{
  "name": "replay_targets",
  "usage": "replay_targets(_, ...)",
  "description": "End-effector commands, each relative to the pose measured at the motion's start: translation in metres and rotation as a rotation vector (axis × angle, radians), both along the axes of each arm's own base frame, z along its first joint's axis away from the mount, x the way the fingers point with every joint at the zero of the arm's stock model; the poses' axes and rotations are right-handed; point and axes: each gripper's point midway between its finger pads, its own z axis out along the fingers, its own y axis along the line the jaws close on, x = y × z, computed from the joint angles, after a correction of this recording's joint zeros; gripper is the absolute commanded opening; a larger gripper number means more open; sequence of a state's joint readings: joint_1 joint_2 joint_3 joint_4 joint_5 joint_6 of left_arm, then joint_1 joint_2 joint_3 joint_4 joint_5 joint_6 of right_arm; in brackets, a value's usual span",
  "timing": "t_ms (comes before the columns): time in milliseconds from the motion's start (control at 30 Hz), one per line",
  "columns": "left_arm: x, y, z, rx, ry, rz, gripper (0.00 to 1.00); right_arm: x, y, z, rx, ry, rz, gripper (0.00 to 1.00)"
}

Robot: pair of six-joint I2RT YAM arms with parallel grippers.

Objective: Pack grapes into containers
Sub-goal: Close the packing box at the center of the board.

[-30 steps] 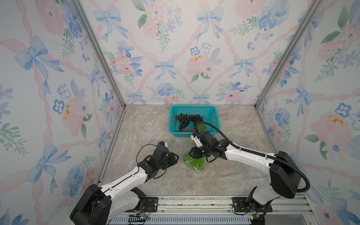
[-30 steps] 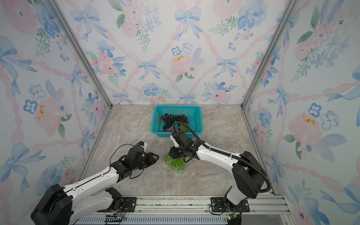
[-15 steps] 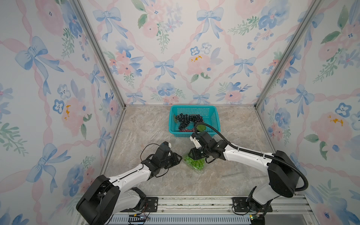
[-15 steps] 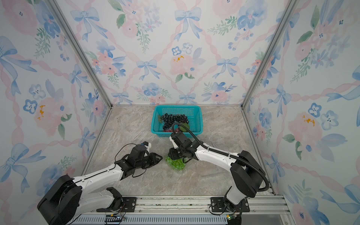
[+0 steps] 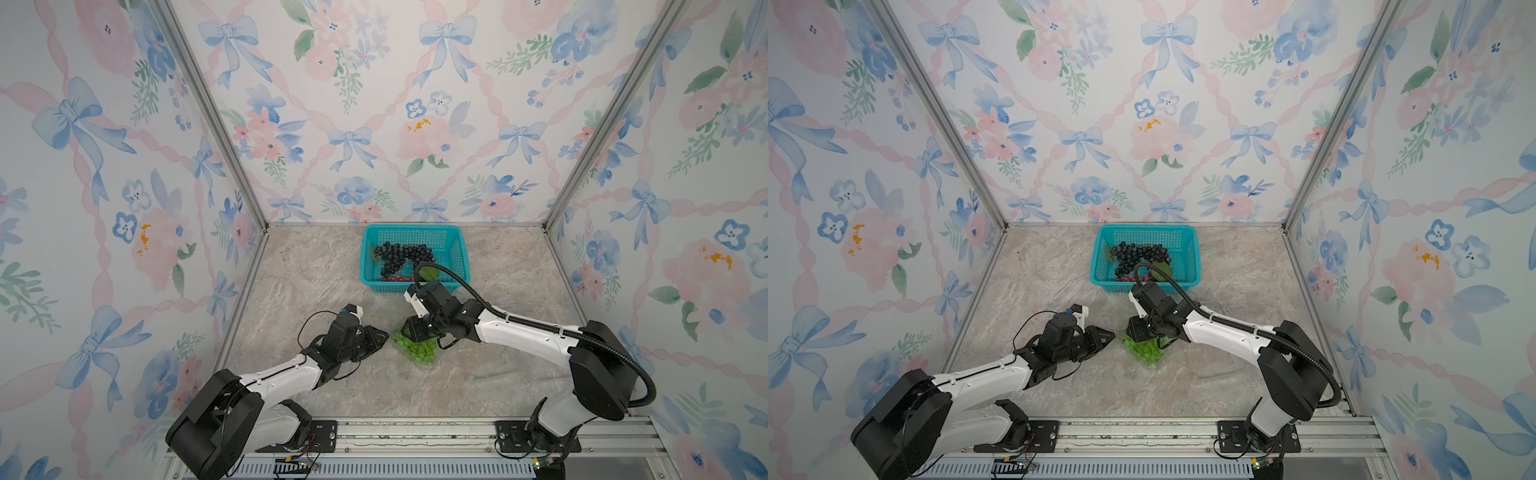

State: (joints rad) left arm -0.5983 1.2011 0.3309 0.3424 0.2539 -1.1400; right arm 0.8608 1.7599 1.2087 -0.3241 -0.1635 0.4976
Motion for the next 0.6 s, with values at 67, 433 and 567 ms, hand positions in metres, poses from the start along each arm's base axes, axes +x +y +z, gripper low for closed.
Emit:
replay_targets(67,0.007,0.001,0.01,-0.037,-0.021,0.034,0.24,-0.009,-0.005,-0.024,-0.053,0.049,-0.003,0.35)
replay_targets(433,0.01,-0.005,-0.001,-0.024,0.009,0.012,0.24,-0.009,-0.005,-0.026,-0.055,0.052,-0.004,0.35)
replay_targets(567,0.009,-0.003,-0.007,-0.014,0.021,0.016,0.23,-0.008,-0.006,-0.026,-0.053,0.052,-0.008,0.35)
